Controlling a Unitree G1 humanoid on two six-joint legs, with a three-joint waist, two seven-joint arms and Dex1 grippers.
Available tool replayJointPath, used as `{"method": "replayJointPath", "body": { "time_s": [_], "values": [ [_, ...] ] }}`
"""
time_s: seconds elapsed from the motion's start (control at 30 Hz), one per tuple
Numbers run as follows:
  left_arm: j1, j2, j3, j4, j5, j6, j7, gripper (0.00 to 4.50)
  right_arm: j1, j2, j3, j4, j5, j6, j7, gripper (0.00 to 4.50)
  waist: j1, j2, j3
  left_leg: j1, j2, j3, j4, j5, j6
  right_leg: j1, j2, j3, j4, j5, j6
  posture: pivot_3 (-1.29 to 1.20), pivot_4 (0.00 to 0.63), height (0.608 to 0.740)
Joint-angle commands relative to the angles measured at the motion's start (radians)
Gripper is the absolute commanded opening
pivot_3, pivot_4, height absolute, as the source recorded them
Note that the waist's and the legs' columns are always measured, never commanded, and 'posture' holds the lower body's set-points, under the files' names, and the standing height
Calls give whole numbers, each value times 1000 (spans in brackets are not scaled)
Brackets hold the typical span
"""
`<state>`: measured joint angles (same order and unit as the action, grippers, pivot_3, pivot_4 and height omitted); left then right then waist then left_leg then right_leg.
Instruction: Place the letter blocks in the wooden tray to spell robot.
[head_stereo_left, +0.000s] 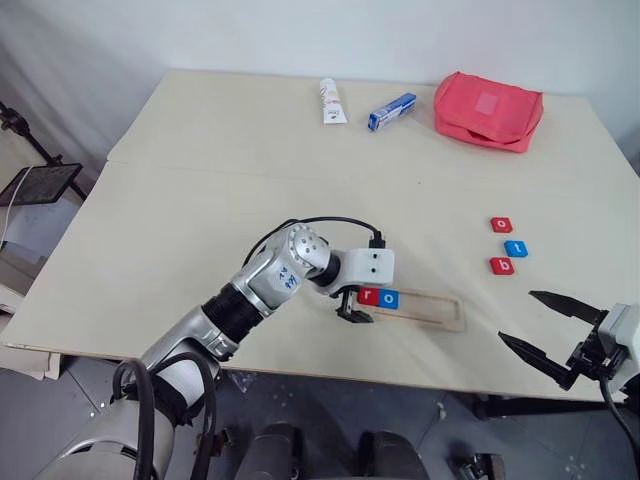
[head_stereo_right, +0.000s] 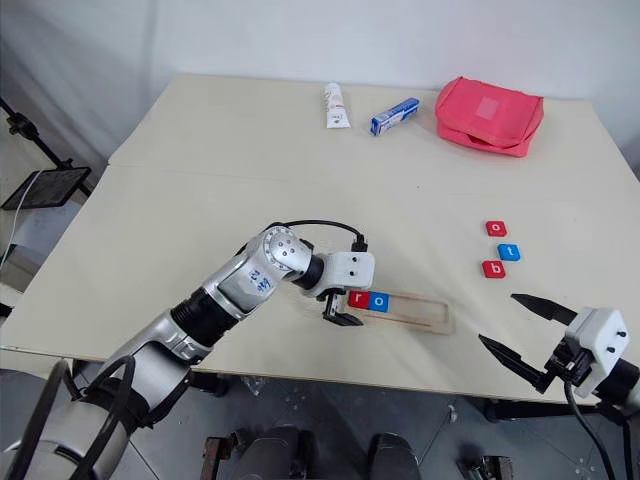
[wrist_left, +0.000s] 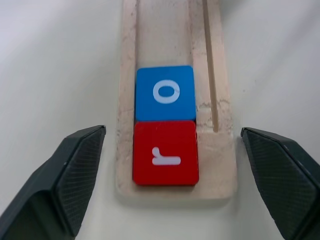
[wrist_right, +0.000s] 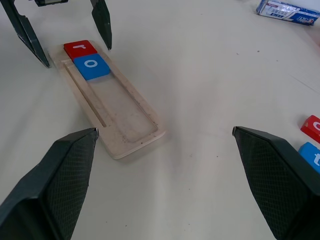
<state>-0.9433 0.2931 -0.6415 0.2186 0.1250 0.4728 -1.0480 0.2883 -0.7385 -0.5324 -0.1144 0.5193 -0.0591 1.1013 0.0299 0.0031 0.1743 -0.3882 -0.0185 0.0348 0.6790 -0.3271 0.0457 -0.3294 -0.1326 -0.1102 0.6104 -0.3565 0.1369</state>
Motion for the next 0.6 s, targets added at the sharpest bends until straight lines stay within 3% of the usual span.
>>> {"method": "replayJointPath", "body": {
  "time_s": [0.03,0.33,0.43,0.6],
  "values": [
    [-4,-5,28,-14,6,-7,3,4454,-2,-9,-18,-22,13,6,-5,4500,-1,0,0,0,0,0,0,0,0,0,0,0,0,0,0,0,150,740],
    [8,73,278,-106,-126,24,9,4454,1,-29,-58,-28,24,43,-14,4500,-3,0,0,0,1,0,0,0,0,0,0,0,1,0,0,0,150,740],
    [79,64,455,-119,-266,-116,9,4454,3,-18,-79,-35,23,69,-50,4500,-3,1,0,1,1,0,0,0,0,0,0,0,1,0,0,0,150,740],
    [131,78,615,-79,-436,-280,-94,4454,-29,32,-94,-81,42,138,-197,4500,-3,1,0,1,1,-1,1,0,0,0,-1,0,2,0,0,0,150,740]
  ]
}}
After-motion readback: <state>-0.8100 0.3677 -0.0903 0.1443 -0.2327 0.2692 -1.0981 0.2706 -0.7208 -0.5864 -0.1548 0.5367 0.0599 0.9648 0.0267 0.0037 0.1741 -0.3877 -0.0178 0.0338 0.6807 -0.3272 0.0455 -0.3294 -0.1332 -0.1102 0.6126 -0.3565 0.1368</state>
